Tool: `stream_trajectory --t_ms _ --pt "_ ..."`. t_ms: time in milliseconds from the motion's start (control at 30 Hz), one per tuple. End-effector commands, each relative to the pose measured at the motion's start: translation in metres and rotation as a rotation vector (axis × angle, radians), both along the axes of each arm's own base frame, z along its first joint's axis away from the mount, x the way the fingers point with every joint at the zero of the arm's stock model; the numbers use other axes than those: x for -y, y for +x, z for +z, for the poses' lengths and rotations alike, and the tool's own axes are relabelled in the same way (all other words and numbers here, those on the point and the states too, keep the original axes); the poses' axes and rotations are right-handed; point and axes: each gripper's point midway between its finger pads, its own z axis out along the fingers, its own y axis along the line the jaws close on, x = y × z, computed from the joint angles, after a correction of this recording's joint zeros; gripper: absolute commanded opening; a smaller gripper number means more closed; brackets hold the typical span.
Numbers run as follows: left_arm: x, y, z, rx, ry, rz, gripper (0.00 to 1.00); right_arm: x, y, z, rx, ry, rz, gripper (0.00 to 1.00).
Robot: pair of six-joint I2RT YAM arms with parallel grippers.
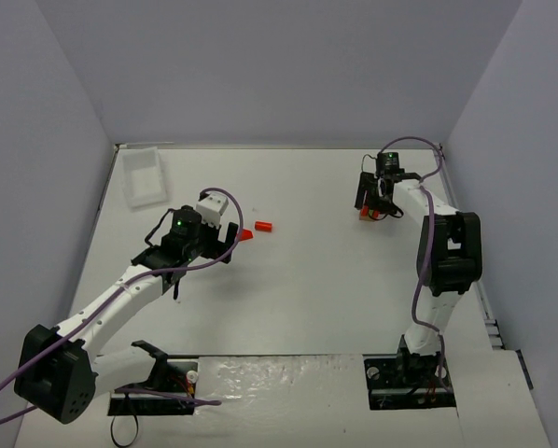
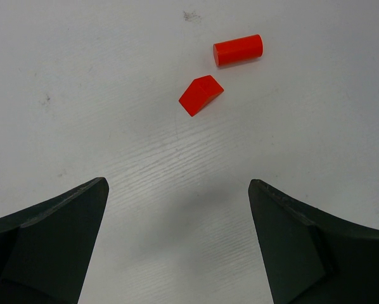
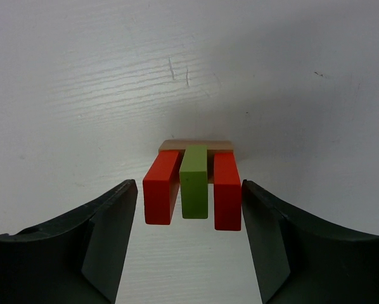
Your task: Build the wood block tower
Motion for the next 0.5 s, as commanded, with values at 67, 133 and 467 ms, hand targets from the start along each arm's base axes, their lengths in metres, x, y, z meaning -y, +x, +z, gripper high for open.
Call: stream_trajectory --t_ms 67,133,467 --pt "0.0082 0.0133 0.0334 0.084 -0.036 -0.013 0.91 0.0076 0.0174 0.0236 0.072 -0.044 -0.025 0.60" --pt "0.0082 0.0135 0.0342 0.087 -0.037 -0.013 0.91 0.0078 0.0171 0.0223 0.068 -0.046 -0.025 0.56" --pt "0.0081 0.0132 0.0341 0.087 -0.036 -0.014 0.91 0.0079 0.0175 0.0223 0.069 -0.046 -0.026 0.48"
